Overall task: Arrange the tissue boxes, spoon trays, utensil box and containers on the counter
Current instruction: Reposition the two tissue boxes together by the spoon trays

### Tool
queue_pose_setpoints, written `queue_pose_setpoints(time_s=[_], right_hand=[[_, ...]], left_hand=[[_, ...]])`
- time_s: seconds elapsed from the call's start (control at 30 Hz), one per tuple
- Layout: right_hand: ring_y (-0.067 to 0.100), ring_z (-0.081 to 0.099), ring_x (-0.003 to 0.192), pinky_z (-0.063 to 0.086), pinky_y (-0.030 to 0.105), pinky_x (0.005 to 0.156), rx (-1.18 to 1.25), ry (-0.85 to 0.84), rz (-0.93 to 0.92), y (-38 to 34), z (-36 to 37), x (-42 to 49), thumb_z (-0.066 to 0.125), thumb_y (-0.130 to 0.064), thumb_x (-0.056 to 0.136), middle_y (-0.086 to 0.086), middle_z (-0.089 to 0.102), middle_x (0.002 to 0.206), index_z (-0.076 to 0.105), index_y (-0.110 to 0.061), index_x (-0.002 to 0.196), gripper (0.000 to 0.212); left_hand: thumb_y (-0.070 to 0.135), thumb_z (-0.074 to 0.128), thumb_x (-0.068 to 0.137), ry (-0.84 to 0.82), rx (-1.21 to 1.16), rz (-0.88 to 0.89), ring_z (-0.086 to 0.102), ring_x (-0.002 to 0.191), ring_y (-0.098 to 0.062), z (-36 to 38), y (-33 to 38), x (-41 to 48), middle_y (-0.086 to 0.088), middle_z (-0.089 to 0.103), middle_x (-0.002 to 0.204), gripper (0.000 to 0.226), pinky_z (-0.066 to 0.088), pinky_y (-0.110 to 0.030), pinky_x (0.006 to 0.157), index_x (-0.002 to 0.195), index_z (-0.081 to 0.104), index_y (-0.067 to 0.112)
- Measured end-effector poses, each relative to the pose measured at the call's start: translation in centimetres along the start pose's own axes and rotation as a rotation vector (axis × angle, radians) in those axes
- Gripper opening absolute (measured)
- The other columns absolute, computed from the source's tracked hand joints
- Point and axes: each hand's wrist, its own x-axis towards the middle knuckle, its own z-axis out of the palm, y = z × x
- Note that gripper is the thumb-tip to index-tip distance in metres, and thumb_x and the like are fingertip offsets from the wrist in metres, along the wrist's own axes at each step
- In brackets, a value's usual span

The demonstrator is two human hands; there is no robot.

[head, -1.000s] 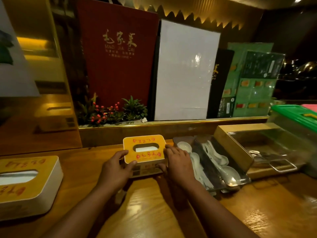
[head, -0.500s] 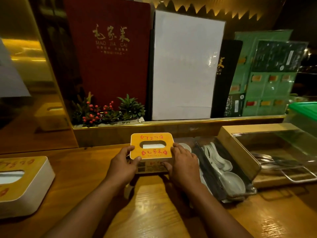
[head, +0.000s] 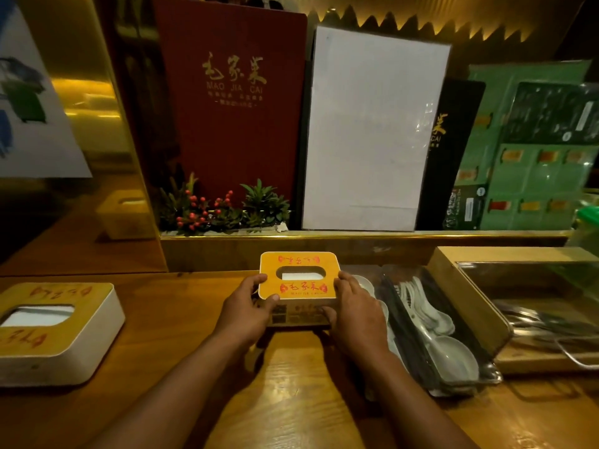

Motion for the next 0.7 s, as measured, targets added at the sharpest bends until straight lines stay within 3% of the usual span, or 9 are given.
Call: queue_pose_setpoints(time_s=[0.23, 0.33, 0.43, 0.57, 0.63, 0.7], right_hand=[[0.020, 0.047, 0.134, 0.043, 0.048, 0.109, -0.010, -0.027, 0.012, 0.2, 0.0, 0.1, 0.072, -0.045, 0.086, -0.005, 0.038, 0.158, 0.045, -0.025, 0.145, 0.068], [0.022, 0.039, 0.140, 0.037, 0.047, 0.113, -0.014, -0.048, 0.006, 0.3, -0.2, -0.2, 0.071, -0.050, 0.085, -0.002, 0.036, 0.159, 0.038, -0.025, 0.149, 0.076], [0.026, 0.032, 0.143, 0.029, 0.047, 0.116, -0.061, 0.003, -0.038, -0.9, -0.2, -0.6, 0.068, -0.056, 0.084, 0.002, 0.037, 0.157, 0.037, -0.026, 0.149, 0.078], [0.026, 0.046, 0.129, 0.041, 0.047, 0.105, 0.054, 0.063, -0.231, -6.6, 1.3, -1.8, 0.068, -0.049, 0.085, 0.004, 0.052, 0.142, 0.055, -0.022, 0.136, 0.059], [0.021, 0.050, 0.122, 0.048, 0.041, 0.098, 0.119, 0.025, -0.348, -10.9, 2.8, -3.0, 0.065, -0.049, 0.087, 0.001, 0.052, 0.137, 0.056, -0.025, 0.132, 0.051], [0.017, 0.051, 0.118, 0.053, 0.035, 0.090, 0.201, -0.012, -0.415, -15.5, 4.5, -4.2, 0.064, -0.049, 0.088, -0.002, 0.042, 0.138, 0.049, -0.030, 0.133, 0.052]], left_hand=[[0.020, 0.066, 0.096, -0.029, 0.016, -0.007, 0.055, 0.104, -0.013, 0.1, 0.9, -0.4, -0.005, 0.054, 0.144, 0.051, 0.062, -0.039, 0.082, 0.142, 0.048, 0.035], [0.023, 0.065, 0.096, -0.058, 0.032, -0.005, 0.054, 0.127, -0.024, -0.5, 0.9, -0.9, -0.003, 0.047, 0.153, 0.057, 0.059, -0.041, 0.089, 0.146, 0.043, 0.039], [0.029, 0.067, 0.094, -0.010, 0.091, 0.036, 0.043, 0.141, -0.024, -2.9, 0.9, -1.4, -0.001, 0.041, 0.158, 0.067, 0.053, -0.043, 0.099, 0.151, 0.034, 0.045], [0.030, 0.068, 0.094, 0.028, 0.095, 0.128, 0.046, 0.136, -0.014, -9.2, 0.8, -2.5, 0.002, 0.050, 0.150, 0.056, 0.051, -0.041, 0.103, 0.144, 0.045, 0.040], [0.029, 0.068, 0.093, 0.076, 0.115, 0.163, 0.057, 0.127, -0.017, -13.1, 0.8, -3.3, 0.006, 0.060, 0.136, 0.040, 0.057, -0.041, 0.093, 0.130, 0.057, 0.042], [0.027, 0.069, 0.093, 0.180, 0.205, 0.219, 0.066, 0.111, -0.017, -17.3, 0.4, -4.0, 0.009, 0.067, 0.125, 0.030, 0.057, -0.026, 0.082, 0.118, 0.064, 0.041]])
